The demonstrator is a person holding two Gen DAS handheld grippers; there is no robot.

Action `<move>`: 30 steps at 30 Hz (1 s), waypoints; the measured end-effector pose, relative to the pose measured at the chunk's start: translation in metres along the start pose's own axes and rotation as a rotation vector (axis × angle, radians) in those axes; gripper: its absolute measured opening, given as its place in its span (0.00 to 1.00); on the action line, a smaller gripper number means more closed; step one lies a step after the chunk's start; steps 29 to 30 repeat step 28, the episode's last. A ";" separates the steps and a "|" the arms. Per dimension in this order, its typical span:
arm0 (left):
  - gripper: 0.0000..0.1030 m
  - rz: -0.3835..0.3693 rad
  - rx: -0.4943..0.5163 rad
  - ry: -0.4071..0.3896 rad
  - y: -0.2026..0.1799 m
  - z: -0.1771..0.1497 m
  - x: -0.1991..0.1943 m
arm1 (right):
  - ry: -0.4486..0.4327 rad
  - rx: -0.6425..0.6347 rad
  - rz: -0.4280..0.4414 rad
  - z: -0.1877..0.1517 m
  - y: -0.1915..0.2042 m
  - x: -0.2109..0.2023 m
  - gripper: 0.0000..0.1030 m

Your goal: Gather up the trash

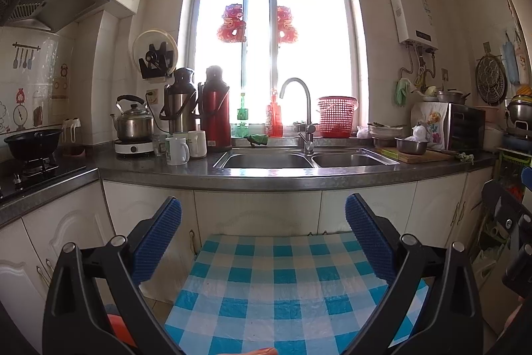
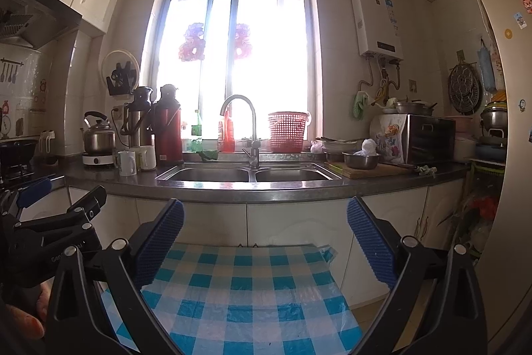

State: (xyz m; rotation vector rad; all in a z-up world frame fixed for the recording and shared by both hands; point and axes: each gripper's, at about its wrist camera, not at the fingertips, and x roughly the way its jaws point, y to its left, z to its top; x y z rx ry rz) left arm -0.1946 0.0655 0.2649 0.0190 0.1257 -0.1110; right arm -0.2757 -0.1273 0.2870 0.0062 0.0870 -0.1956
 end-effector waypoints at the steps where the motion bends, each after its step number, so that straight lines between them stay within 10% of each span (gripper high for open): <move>1: 0.96 0.001 0.002 0.004 0.000 -0.001 0.002 | 0.003 -0.001 0.000 -0.001 0.000 0.002 0.94; 13: 0.96 -0.018 -0.004 0.126 -0.002 -0.035 0.048 | 0.087 0.001 0.011 -0.025 -0.003 0.040 0.95; 25: 0.96 -0.023 -0.059 0.601 -0.010 -0.180 0.168 | 0.386 0.018 -0.010 -0.123 -0.024 0.142 0.95; 30: 0.96 0.003 -0.052 0.675 -0.012 -0.206 0.189 | 0.474 0.007 -0.005 -0.156 -0.023 0.169 0.95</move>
